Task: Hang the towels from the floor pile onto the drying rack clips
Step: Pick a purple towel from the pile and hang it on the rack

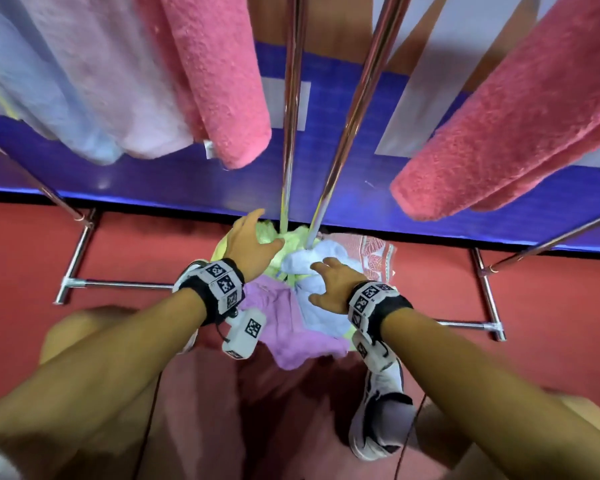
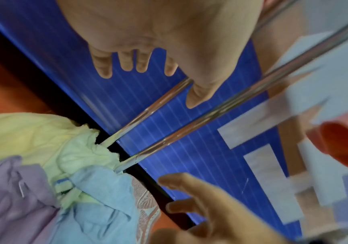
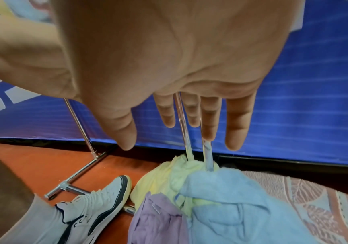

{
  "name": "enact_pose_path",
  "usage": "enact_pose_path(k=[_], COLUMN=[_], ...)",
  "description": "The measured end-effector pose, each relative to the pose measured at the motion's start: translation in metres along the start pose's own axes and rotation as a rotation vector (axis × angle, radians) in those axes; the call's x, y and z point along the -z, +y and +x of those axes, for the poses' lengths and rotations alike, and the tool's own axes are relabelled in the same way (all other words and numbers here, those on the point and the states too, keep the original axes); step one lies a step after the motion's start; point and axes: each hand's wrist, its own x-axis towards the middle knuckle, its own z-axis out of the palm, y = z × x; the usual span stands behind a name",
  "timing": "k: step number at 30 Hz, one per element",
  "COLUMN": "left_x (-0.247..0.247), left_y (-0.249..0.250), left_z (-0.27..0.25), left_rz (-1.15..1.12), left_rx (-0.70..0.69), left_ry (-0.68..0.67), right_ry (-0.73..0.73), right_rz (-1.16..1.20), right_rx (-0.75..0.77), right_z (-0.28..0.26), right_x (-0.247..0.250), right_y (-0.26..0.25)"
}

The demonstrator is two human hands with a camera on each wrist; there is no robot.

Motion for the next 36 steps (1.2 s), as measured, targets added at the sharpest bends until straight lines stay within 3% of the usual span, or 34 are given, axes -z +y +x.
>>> enact_pose_path(k=[5,7,14,20,22,26,28,30,33,36], left_x=[-0.015,-0.023,-0.028,-0.02,-0.02,-0.015,-0.011,-0.009,-0.011,-0.015], left_y=[-0.022,-0.024,-0.041,-0.048,-0.047,-0.044,-0.036,-0.021,-0.002,0.009], left_z=[0.025,0.032,0.036,0.041,0.041,0.047,0.047,0.037,0.016,-0.002], left_rz=[-0.286,-0.332,-0.221,-0.21,-0.206,-0.187,-0.211,-0.188,-0.12,-0.036], left_rx=[0.191,0.203,0.087,0.159,0.164,0.075,0.056,-0.014,-0.178,-0.244], left_ry=[0.064,0.052,0.063,-0.01,-0.017,0.007,-0.048,-0.194,-0.507,-0.608], right_ry=[-0.091,-0.136,-0.177,-0.283,-0.23,0.066,0.189,0.284,0.315,0.345], right_rz=[0.044,0.05,0.058,0.003,0.072,0.425,0.585,0.636,0.628,0.661], right_rx=[-0.029,-0.047,-0.05,-0.057,-0.08,0.037,0.118,0.254,0.39,0.414], right_z=[0.053,0.071,0.132,0.166,0.157,0.135,0.115,0.085,0.045,0.008], right_x=[-0.035,-0.053,-0.102,-0.164,-0.155,-0.115,-0.089,-0.055,-0.012,0.01], right_y=[-0.006,-0.008,-0.02,-0.019,-0.025,-0.029,-0.024,-0.024,-0.023,-0.02])
